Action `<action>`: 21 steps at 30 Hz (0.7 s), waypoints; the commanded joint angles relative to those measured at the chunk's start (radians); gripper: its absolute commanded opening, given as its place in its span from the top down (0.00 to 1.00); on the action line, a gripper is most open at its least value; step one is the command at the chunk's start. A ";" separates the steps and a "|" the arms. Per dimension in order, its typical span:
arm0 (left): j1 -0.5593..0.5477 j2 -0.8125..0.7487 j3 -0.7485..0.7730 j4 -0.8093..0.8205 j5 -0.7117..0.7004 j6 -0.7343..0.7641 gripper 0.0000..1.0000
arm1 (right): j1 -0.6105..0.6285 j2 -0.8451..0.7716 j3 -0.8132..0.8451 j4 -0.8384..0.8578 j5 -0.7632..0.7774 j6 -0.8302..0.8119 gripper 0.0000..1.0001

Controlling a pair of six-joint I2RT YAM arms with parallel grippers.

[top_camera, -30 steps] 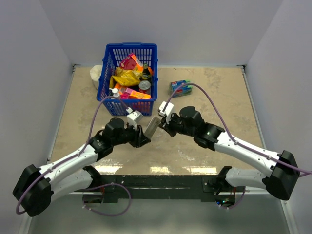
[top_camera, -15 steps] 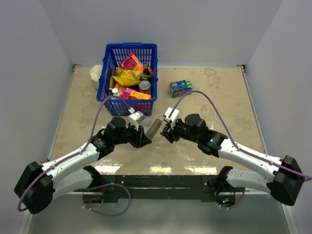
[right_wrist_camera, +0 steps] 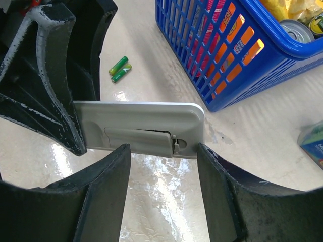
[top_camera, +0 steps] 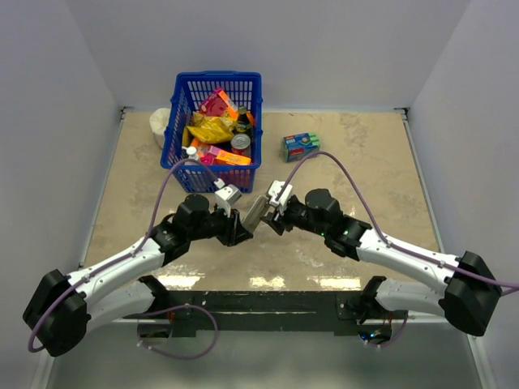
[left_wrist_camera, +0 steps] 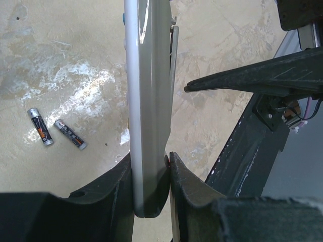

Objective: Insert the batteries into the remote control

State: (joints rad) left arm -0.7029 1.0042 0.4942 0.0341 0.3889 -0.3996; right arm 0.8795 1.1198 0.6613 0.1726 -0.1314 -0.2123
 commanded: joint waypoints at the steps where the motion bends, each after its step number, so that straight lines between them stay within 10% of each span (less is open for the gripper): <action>1: -0.004 -0.027 0.049 0.032 0.021 0.027 1.00 | -0.001 0.006 -0.002 0.070 -0.036 -0.030 0.42; 21: -0.009 -0.032 0.047 0.059 0.008 0.018 1.00 | -0.004 0.020 -0.020 0.036 -0.212 0.017 0.67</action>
State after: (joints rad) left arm -0.7029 0.9989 0.4957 -0.0154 0.3756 -0.4000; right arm 0.8654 1.1557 0.6552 0.2031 -0.2535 -0.2256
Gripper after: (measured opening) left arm 0.325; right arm 0.422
